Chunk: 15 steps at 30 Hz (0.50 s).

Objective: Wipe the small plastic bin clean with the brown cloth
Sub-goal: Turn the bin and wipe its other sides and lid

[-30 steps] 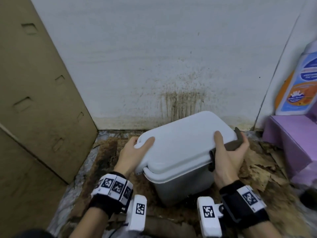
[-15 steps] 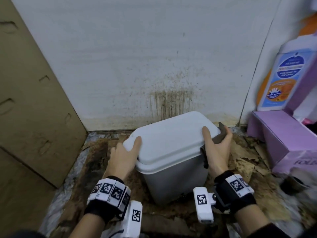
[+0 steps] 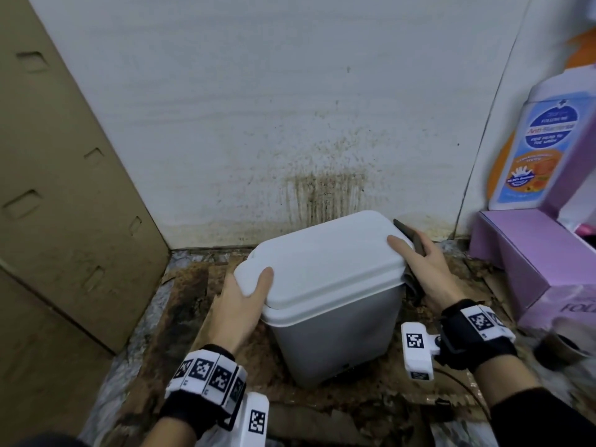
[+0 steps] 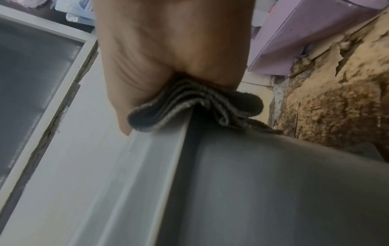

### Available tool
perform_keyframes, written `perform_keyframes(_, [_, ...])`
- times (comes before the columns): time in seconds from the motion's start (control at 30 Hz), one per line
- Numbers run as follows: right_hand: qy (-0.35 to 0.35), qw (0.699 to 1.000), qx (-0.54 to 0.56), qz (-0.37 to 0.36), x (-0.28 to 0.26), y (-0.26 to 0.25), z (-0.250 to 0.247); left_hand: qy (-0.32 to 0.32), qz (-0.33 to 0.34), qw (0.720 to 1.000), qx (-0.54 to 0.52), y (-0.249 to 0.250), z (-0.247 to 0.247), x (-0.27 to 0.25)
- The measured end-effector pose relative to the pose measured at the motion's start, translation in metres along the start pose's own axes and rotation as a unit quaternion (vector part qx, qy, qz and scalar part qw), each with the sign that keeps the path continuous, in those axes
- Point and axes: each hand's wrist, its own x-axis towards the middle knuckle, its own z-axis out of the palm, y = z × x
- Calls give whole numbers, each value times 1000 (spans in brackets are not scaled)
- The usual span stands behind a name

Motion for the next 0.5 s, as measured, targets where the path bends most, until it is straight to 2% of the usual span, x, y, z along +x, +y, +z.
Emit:
perform_keyframes(0.13, [43, 998, 35, -19, -16, 2, 1, -8, 9, 1000, 10, -2, -4, 8])
perform_keyframes(0.3, [120, 990, 60, -40, -37, 10, 2, -33, 77, 996, -3, 17, -12, 21])
perform_keyframes(0.5, [184, 982, -10, -44, -51, 20, 12, -72, 66, 995, -16, 16, -10, 50])
